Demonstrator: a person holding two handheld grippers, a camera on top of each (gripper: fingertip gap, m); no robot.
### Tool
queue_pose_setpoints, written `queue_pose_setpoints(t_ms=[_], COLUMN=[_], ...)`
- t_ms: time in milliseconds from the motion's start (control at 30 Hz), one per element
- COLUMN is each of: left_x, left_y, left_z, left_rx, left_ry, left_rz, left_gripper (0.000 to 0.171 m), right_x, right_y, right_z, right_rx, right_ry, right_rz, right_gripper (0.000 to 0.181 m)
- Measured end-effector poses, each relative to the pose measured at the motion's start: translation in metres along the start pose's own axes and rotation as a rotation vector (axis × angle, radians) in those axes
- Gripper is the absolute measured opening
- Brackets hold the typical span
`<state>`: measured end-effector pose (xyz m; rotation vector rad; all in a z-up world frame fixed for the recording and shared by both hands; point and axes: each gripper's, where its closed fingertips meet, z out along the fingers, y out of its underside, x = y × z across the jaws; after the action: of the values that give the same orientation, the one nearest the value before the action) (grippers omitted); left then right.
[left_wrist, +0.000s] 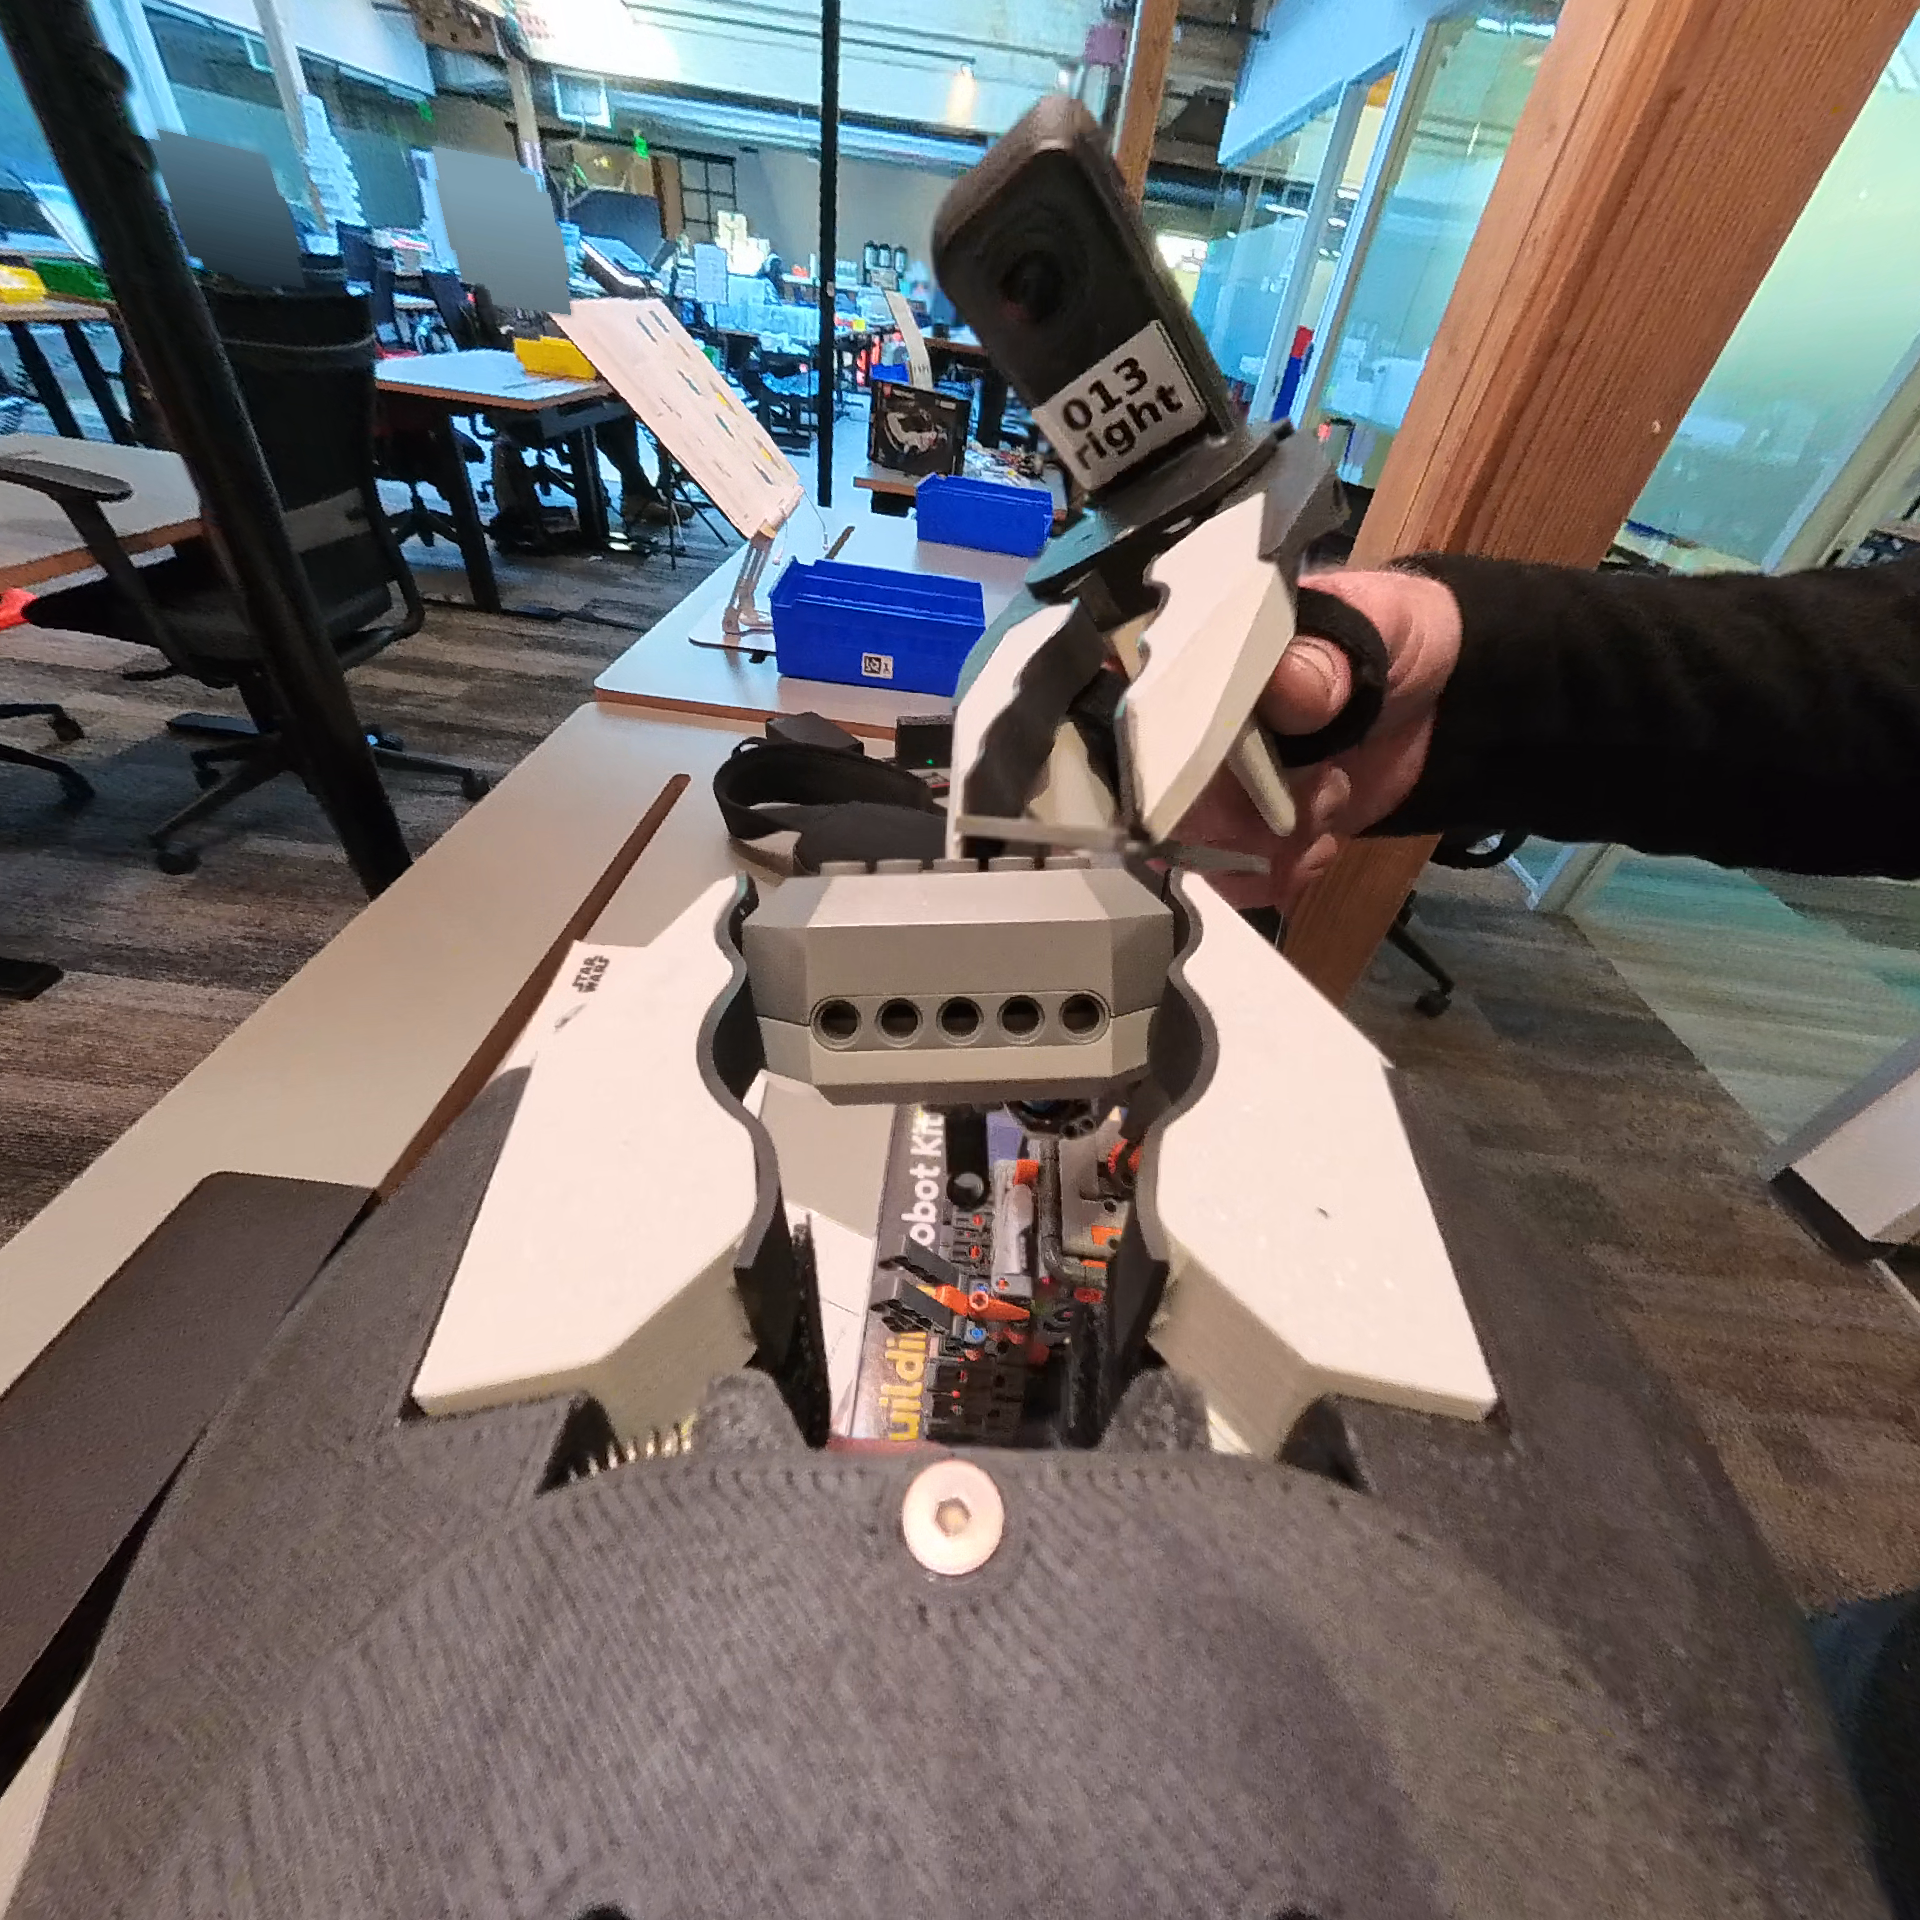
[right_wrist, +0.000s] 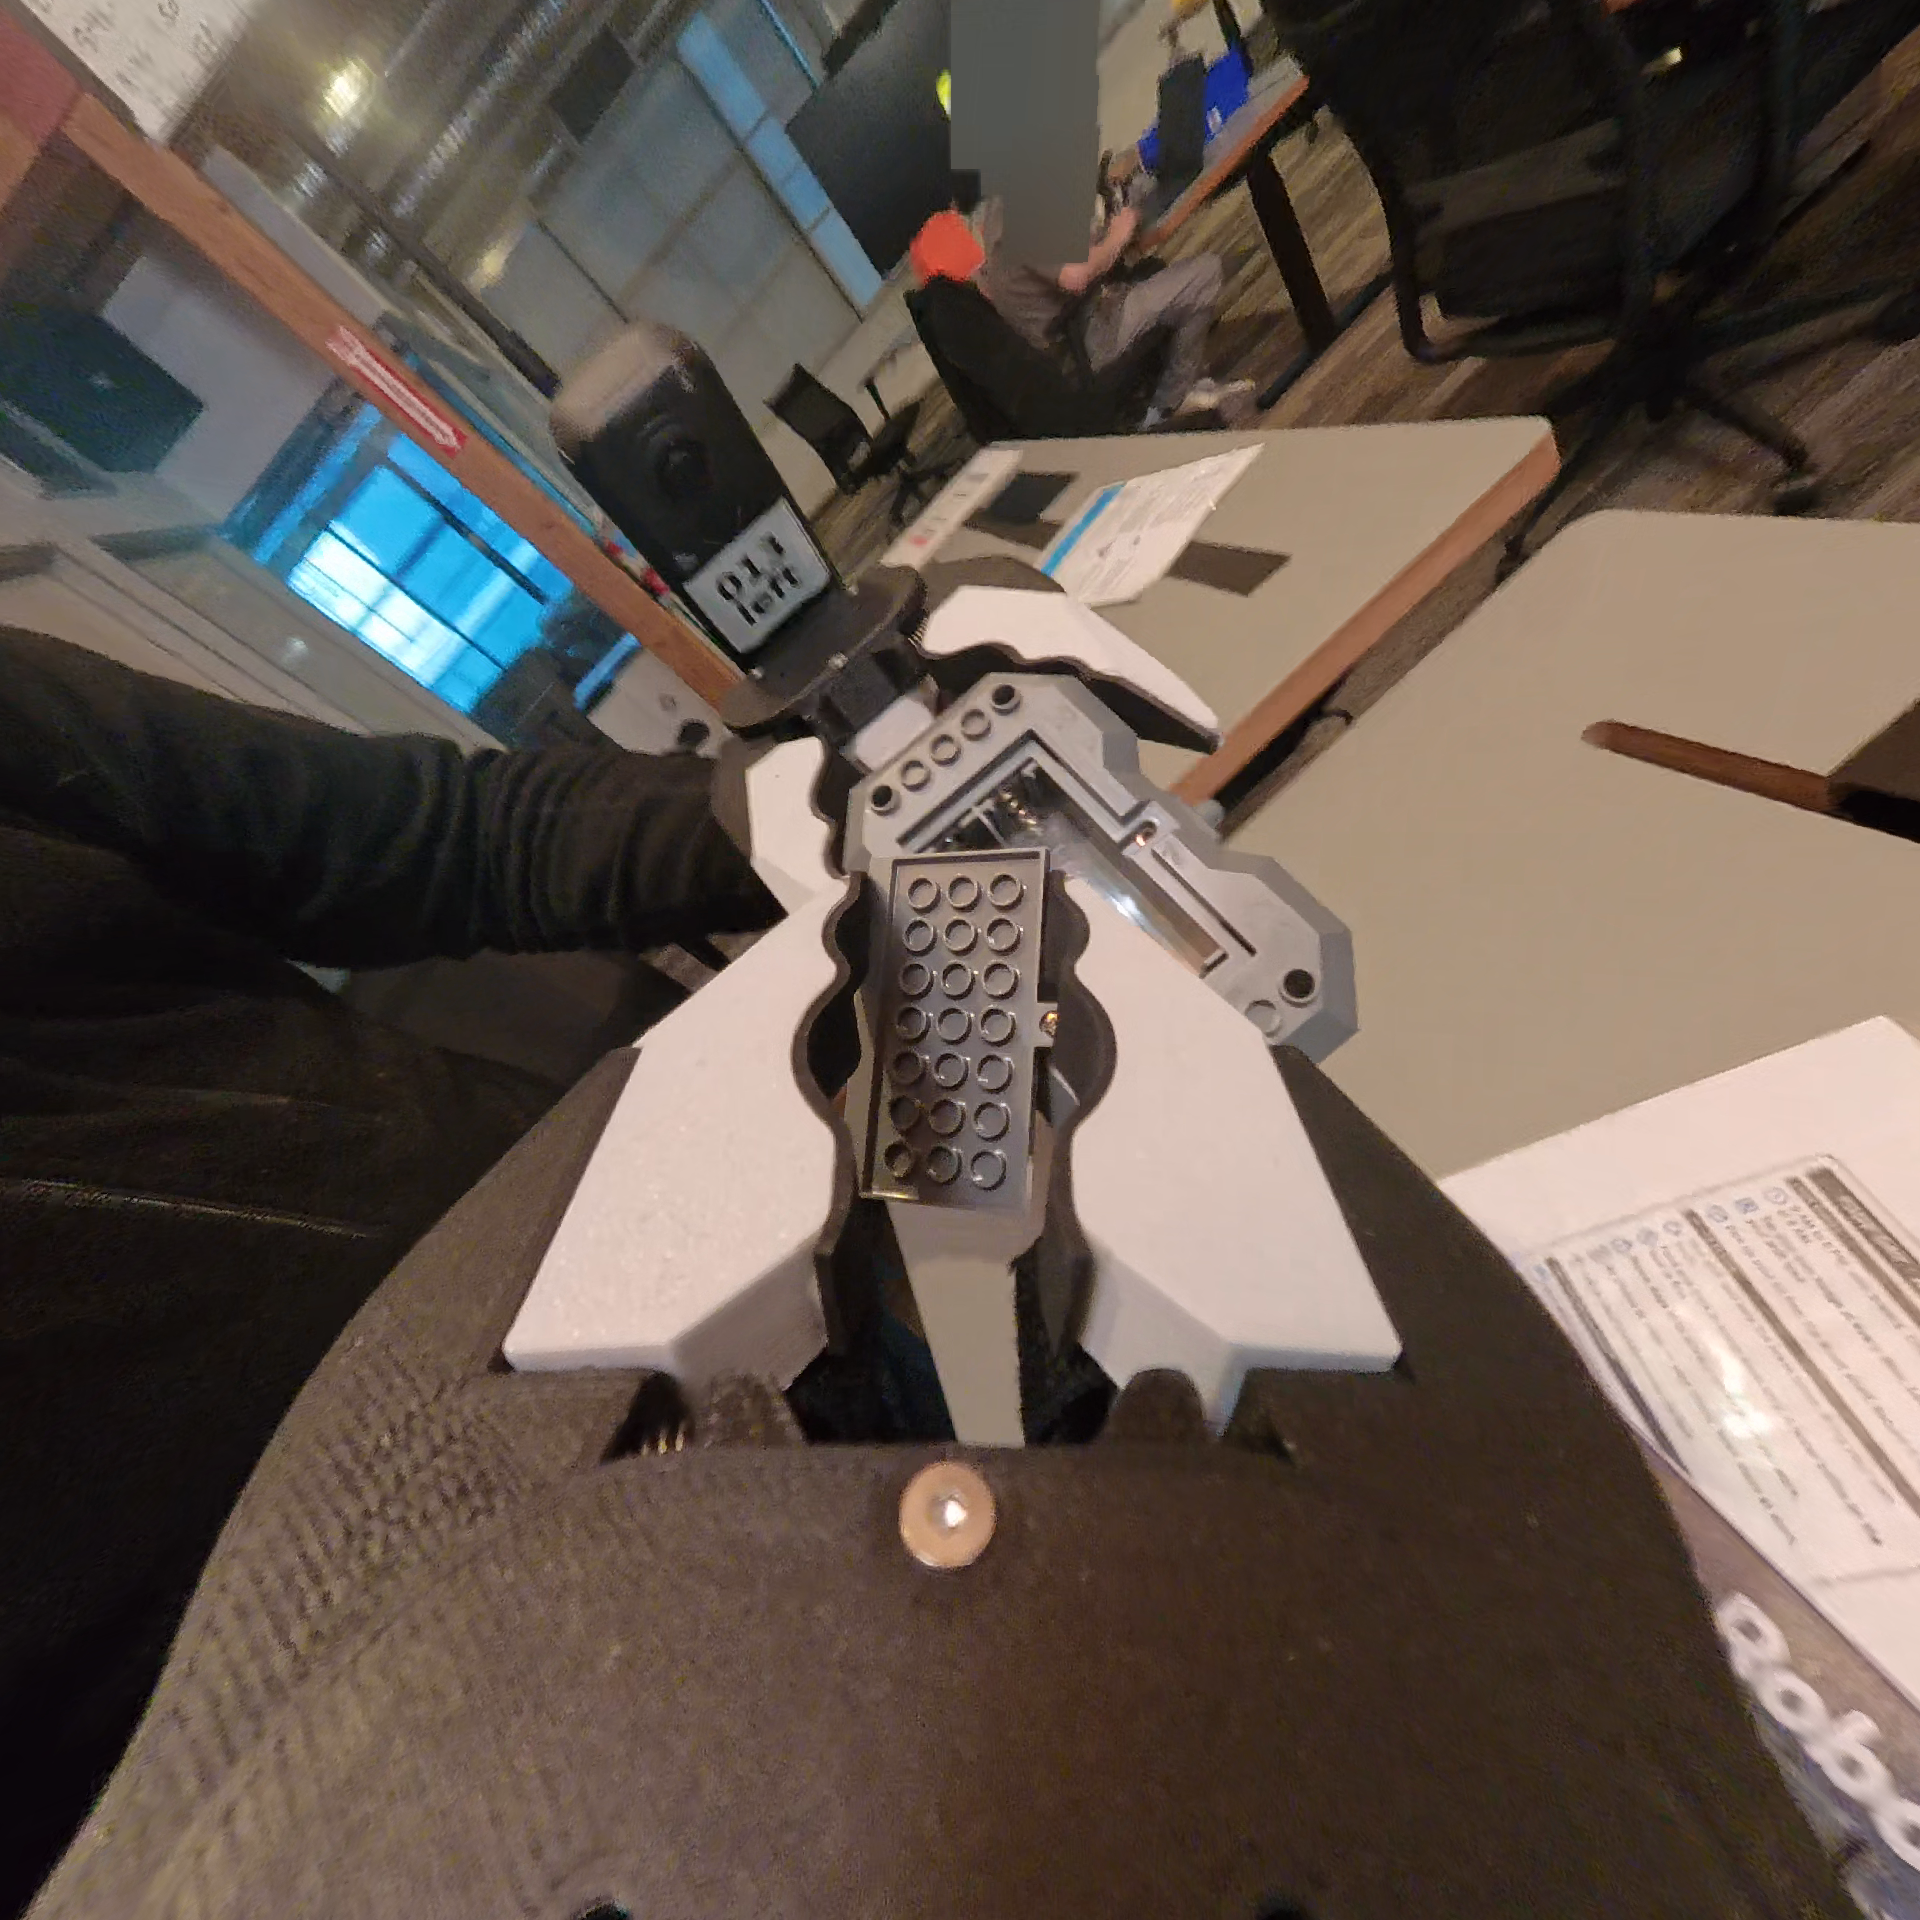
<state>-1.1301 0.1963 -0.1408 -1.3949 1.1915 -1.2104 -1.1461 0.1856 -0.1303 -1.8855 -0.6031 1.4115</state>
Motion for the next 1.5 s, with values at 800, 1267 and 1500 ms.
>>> queue_pose_setpoints(t_ms=[800, 1267, 1500], left_x=[-0.044, -0.012, -0.006], left_y=[0.025, 0.060, 0.065], left_z=[-0.208, -0.251, -0.253], left_rx=[-0.091, -0.118, -0.109], left_ry=[-0.416, -0.423, -0.412], left_rz=[0.154, 0.140, 0.138], left_gripper=[0.074, 0.074, 0.074], right_x=[-0.019, 0.069, 0.082], right_y=[0.198, 0.356, 0.370], right_z=[0.200, 0.233, 0.228], right_rx=[-0.237, -0.495, -0.596], right_ry=[0.253, 0.477, 0.557], right_rz=[-0.144, -0.294, -0.209], right_gripper=[0.031, 0.032, 0.036])
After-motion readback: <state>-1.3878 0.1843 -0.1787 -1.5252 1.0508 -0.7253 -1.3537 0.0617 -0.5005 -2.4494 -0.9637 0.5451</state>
